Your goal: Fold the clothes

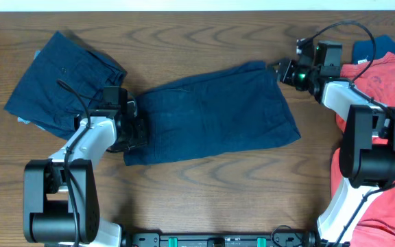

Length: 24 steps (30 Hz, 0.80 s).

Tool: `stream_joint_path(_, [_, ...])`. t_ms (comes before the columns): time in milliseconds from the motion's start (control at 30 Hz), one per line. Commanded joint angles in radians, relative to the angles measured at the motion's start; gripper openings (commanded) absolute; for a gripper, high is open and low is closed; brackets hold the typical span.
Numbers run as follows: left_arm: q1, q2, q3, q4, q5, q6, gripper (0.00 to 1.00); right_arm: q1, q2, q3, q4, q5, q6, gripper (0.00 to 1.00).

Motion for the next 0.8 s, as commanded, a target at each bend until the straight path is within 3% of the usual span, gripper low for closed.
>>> stream_joint_path(0, [-0.003, 0.044, 0.010, -0.074, 0.050, 0.005, 0.46, -0.024, -0.122, 0.003, -0.090, -0.068, -0.088, 0.42])
stream_joint_path(200, [-0.023, -0.060, 0.080, -0.106, 0.228, 0.005, 0.38, 0.029, -0.277, 0.003, -0.430, -0.071, -0.145, 0.23])
stream_joint_path(267, [-0.050, -0.089, 0.080, -0.090, 0.227, 0.005, 0.31, 0.070, -0.290, 0.003, -0.541, -0.029, -0.153, 0.16])
stream_joint_path(400, [-0.128, -0.093, 0.080, -0.061, 0.199, 0.005, 0.27, 0.168, -0.264, -0.001, -0.736, 0.126, -0.152, 0.10])
stream_joint_path(600, [-0.222, -0.043, 0.078, -0.051, 0.113, 0.001, 0.28, 0.274, -0.155, -0.003, -0.798, 0.307, -0.087, 0.06])
stream_joint_path(767, [-0.244, 0.004, 0.077, -0.052, 0.025, -0.008, 0.32, 0.267, -0.046, -0.003, -0.777, 0.387, 0.020, 0.04])
